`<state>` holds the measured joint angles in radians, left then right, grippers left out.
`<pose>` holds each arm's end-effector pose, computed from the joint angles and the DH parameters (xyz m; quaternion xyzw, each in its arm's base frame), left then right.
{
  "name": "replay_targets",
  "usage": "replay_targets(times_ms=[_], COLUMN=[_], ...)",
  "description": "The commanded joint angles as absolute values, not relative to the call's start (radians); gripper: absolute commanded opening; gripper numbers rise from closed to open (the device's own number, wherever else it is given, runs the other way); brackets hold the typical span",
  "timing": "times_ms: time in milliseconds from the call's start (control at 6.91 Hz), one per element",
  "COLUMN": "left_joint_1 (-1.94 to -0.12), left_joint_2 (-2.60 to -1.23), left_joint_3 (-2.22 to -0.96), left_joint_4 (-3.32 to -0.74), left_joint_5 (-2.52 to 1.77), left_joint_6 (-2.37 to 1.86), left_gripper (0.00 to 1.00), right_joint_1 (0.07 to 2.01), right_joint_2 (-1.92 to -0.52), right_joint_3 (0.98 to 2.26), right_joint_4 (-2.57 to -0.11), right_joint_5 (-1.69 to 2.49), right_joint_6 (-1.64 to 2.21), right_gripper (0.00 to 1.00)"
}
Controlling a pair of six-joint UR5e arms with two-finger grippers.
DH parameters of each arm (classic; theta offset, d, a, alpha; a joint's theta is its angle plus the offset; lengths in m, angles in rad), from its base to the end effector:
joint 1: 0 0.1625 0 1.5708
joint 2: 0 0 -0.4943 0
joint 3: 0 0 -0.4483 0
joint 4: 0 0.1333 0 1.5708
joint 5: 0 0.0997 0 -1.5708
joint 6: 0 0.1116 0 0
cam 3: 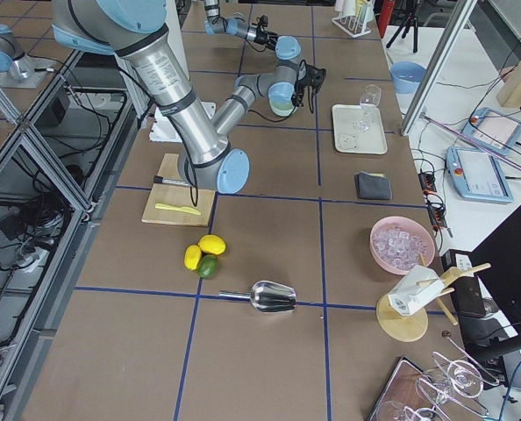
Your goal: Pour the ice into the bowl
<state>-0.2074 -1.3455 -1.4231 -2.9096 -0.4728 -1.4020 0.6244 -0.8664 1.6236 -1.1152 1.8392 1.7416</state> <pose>0.3490 -0.3112 0.7546 0.5281 0.3027 -0.2569 0.7507 -0.5735 -0.5411 0.1756 0.0199 -0.5750 0.2450 0.7803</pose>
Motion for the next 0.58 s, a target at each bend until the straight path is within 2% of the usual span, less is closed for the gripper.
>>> replay_targets(times_ms=[0,434], left_joint_1=[-0.235,-0.264], left_joint_2=[-1.39,-1.402], left_joint_3=[-1.375,-1.358], left_joint_4=[-2.908,-2.905], left_joint_5=[-0.482,-0.505], left_joint_6=[-1.402,-1.396], left_gripper=[0.98,0.9], right_joint_1=[0.626,0.626], right_joint_2=[-0.868,-0.867], right_joint_3=[1.624,1.624], right_joint_4=[-1.115,-1.117], right_joint_5=[1.839,1.838], right_joint_6=[1.741,1.741], right_gripper=[1.0,1.0])
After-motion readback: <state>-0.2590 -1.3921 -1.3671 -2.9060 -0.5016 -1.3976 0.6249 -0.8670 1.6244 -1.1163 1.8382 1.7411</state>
